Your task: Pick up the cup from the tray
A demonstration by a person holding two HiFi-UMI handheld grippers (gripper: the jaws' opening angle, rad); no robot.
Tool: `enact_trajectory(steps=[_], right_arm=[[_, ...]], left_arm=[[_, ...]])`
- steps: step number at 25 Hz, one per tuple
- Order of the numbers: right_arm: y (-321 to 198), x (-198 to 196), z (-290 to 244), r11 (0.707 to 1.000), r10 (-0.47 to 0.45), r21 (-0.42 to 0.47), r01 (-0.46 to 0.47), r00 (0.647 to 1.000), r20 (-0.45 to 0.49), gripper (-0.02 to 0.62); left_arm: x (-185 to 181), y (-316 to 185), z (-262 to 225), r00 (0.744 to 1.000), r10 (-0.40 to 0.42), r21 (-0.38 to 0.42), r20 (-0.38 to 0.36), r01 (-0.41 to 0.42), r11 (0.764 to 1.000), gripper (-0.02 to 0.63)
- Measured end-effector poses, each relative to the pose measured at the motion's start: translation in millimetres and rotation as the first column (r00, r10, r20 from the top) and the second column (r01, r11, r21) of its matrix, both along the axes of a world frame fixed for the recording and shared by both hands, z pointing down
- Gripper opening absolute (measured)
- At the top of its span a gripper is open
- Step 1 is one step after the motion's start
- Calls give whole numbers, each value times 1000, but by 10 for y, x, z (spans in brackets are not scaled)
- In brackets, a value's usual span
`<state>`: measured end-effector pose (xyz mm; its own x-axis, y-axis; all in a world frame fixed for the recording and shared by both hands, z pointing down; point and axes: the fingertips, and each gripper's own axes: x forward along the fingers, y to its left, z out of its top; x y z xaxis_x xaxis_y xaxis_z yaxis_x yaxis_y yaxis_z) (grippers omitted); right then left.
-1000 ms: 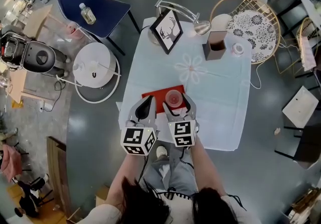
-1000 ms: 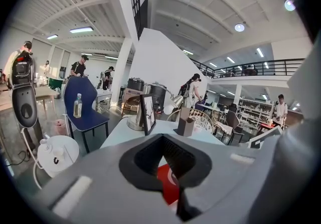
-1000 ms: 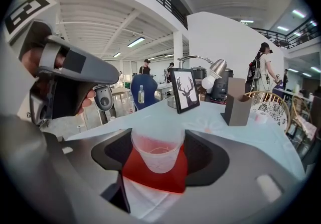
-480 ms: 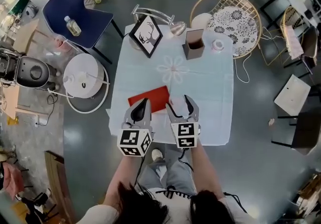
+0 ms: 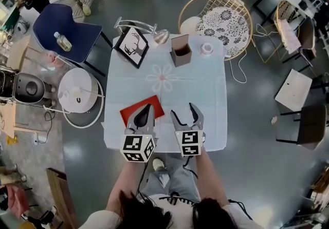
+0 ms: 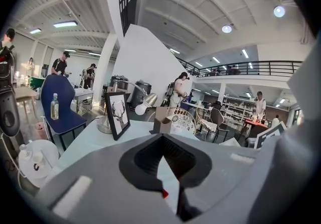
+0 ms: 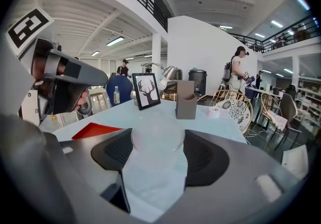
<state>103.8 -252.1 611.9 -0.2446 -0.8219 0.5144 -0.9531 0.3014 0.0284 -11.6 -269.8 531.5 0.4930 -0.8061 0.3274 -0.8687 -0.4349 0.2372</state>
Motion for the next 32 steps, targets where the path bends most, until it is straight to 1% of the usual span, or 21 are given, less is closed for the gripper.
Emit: enact_trajectory(steps=[5,8,12,15,18,25,29,32], right_arm=[[-49,213,16,999,33,-2,-33,999,7,342],[-67,297,60,999,38,-10,-38,999,11,342],[-79,366,202,998,48,-53,-47,998,27,342],[-99,386,307,995,66,-80,-62,997,44,342],[-113,391,346,994,71,-84,-66,996,50,342],[-98,366,408,995,51,-85,-50,999,8,344],[-77,377,445,993,56,-101,-57,998,-12,345],[-78,384,456,993,70,-100,-69,998,5,347]], left_arm=[[178,-55,42,1000,19,-7,1,-19,1000,0],[267,-60,86,1000,30,-16,5,-29,999,0],[330,-97,103,999,39,-19,16,-39,999,0],[329,-147,128,999,32,-18,25,-32,999,0],[328,-183,152,999,25,-19,26,-25,1000,0],[326,-229,128,999,4,-2,38,-4,1000,0],[344,-233,131,1000,30,-16,1,-30,999,0],[294,-228,143,1000,11,-14,19,-10,1000,0]])
